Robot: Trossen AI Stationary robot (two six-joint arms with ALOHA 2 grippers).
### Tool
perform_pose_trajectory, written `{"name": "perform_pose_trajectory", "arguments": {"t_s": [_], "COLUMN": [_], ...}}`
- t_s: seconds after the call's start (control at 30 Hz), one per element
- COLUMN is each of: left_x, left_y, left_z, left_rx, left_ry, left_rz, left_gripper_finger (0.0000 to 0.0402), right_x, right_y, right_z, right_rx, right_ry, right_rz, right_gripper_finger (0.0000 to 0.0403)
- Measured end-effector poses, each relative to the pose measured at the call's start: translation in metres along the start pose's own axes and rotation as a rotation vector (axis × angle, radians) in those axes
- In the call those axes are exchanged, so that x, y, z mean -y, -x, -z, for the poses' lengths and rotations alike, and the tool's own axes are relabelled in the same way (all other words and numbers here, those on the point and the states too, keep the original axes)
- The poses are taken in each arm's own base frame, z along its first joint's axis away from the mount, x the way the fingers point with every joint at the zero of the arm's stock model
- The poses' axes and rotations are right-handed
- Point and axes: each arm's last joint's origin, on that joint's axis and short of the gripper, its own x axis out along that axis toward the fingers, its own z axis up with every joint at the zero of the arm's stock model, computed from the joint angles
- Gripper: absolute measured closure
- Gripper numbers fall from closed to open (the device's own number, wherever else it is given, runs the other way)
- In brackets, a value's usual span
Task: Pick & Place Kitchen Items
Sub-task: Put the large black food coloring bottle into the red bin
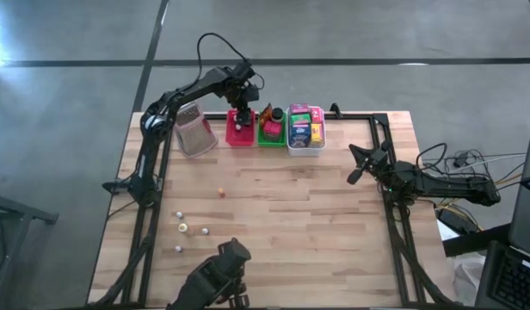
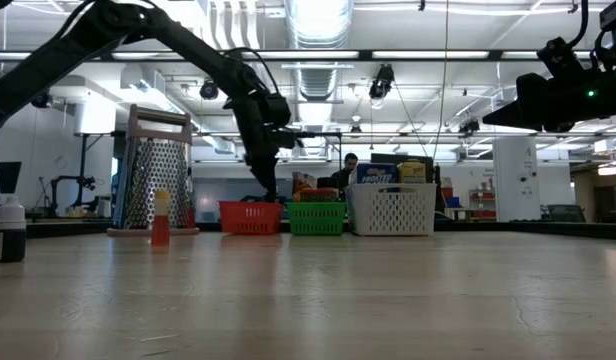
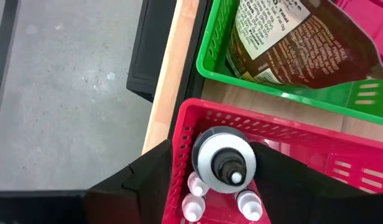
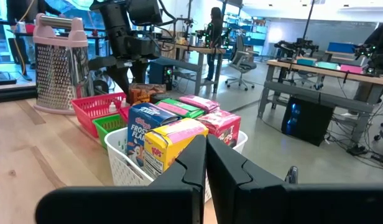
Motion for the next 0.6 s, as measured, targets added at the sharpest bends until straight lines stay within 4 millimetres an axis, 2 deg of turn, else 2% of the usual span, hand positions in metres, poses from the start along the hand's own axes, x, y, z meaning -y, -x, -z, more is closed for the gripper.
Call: {"name": "perform_pose_trajectory", "arguments": {"t_s": [0.33,0.6], "left_x": [-0.0005,-0.0005], "left_y": [0.0019,0.0017], "left_z": [-0.0004,0.0], "left_rx": [-0.007,-0.011], "left_ry": [-0.001,0.0], "left_rz": [-0.003,-0.003], "left_gripper_finger": [0.018,0.0141], "right_x": [0.0,0.0], "right_y": [0.0,0.0], "right_z": [0.0,0.0], "right_rx": [0.0,0.0], "right_ry": [0.0,0.0], "right_rz": [0.0,0.0], "right_gripper_finger": [0.0394,0.0394]}}
